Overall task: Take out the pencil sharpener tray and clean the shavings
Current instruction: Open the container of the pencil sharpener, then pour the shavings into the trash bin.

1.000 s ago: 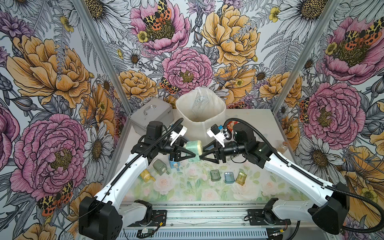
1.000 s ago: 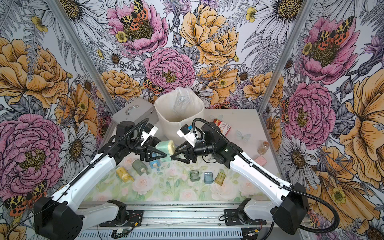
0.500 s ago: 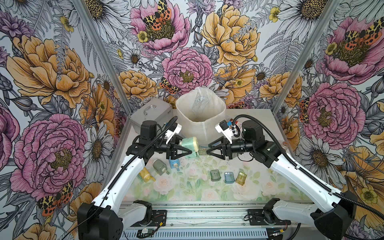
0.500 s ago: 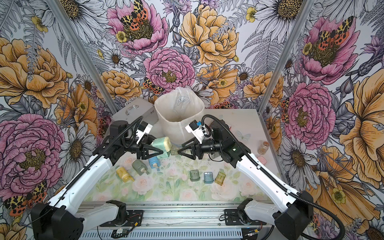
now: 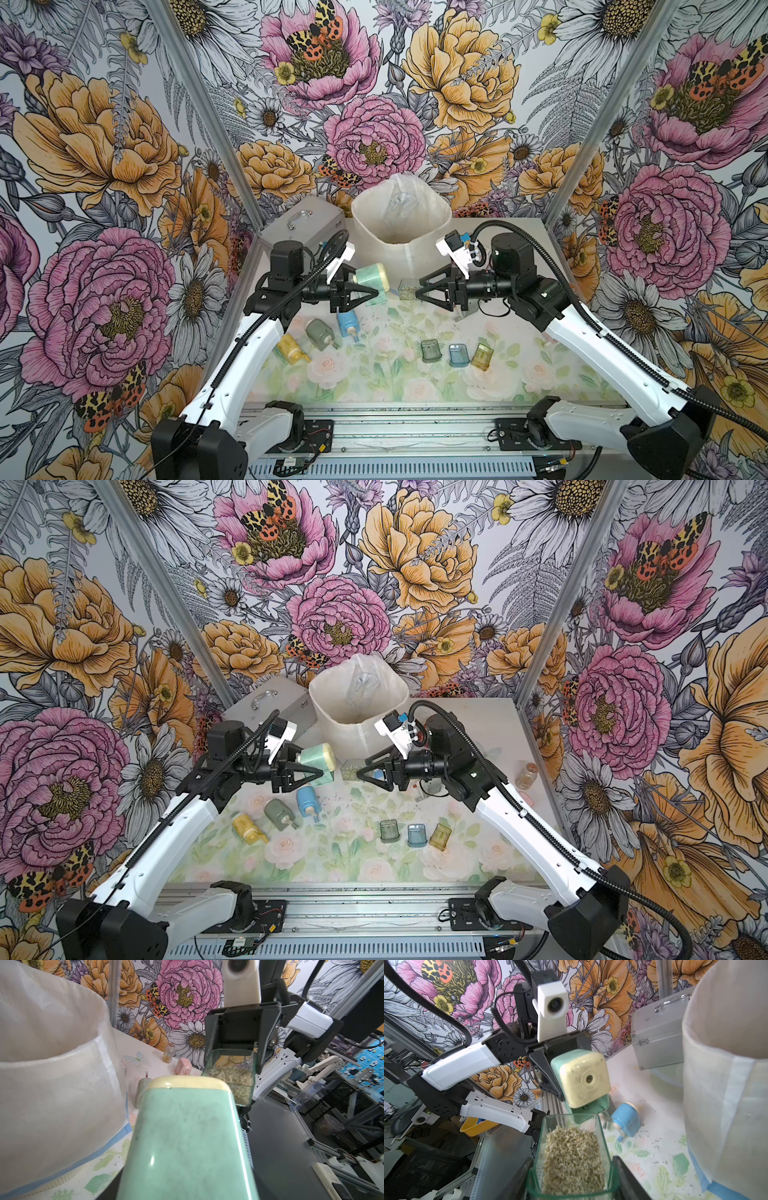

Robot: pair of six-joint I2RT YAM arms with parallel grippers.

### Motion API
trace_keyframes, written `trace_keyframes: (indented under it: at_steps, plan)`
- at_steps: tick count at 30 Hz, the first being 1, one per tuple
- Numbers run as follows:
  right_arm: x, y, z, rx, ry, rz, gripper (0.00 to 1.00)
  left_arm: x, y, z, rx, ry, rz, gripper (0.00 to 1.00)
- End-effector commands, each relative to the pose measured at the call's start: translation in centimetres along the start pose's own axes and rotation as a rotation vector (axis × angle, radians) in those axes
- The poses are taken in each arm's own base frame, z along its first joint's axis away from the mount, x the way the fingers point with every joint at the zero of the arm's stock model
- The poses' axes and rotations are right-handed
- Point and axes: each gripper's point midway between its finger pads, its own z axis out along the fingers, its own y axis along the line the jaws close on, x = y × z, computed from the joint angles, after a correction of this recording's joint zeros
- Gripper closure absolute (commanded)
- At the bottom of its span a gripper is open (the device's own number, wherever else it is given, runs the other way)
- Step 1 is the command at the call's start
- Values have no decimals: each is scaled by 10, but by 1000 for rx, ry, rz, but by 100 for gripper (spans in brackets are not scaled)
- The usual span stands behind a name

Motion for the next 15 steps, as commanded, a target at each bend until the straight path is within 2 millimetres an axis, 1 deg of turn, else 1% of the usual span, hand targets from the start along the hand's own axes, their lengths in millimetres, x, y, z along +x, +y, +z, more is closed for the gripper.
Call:
trace_keyframes:
  at_steps: [1,5,6,9,15]
  plan:
    - [-27,6,-6,17,-56,-32,57,-12,4,-12,-104,-28,21,97]
    - [-41,4,-3,32,-73,-28,57,-9,14,-22,-239,-39,55,94]
    - [-44,2,-1,34,-74,-24,57,-8,16,-24,-257,-38,58,94]
    - [-55,0,3,40,-82,-19,57,-6,22,-25,-295,-36,56,100]
    - [-76,-5,20,49,-93,-6,57,-6,45,-40,-442,-44,50,100]
